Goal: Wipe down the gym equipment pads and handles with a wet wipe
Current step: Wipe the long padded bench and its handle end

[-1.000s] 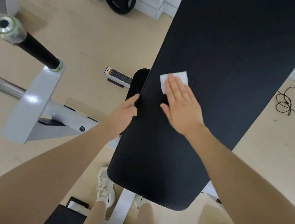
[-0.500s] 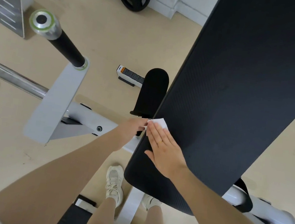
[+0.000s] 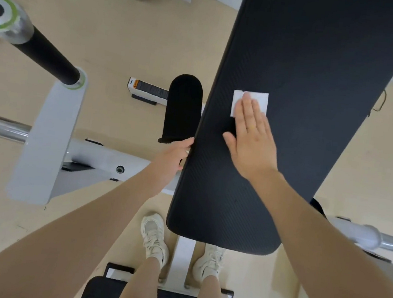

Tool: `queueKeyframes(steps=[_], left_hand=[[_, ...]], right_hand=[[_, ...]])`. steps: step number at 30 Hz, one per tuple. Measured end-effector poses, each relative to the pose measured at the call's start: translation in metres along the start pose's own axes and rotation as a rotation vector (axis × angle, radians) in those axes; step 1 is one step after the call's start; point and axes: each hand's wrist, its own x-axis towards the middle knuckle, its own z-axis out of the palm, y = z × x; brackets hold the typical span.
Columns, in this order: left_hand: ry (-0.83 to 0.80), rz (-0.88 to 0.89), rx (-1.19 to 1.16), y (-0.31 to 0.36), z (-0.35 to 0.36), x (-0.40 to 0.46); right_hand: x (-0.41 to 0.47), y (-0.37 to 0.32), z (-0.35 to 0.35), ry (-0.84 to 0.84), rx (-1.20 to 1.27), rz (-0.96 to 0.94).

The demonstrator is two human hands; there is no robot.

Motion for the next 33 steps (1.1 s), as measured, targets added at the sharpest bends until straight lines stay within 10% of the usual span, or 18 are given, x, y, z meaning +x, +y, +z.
queueKeyframes(steps=[13,21,33], left_hand=[[0.089,0.210,0.065,-0.023,0.021,-0.017],[0.361,0.374,0.863,-0.037,0.051,-0.014],[0.507,0.471,1.006,-0.059,0.093,0.000]], right_hand=[[-0.107,-0.018,0.079,-0.083,-0.072,-0.229],[-0.033,0.036,0.024,0.070,0.048,0.072],[-0.151,0.041,0.103,-0.012,-0.076,-0.236]])
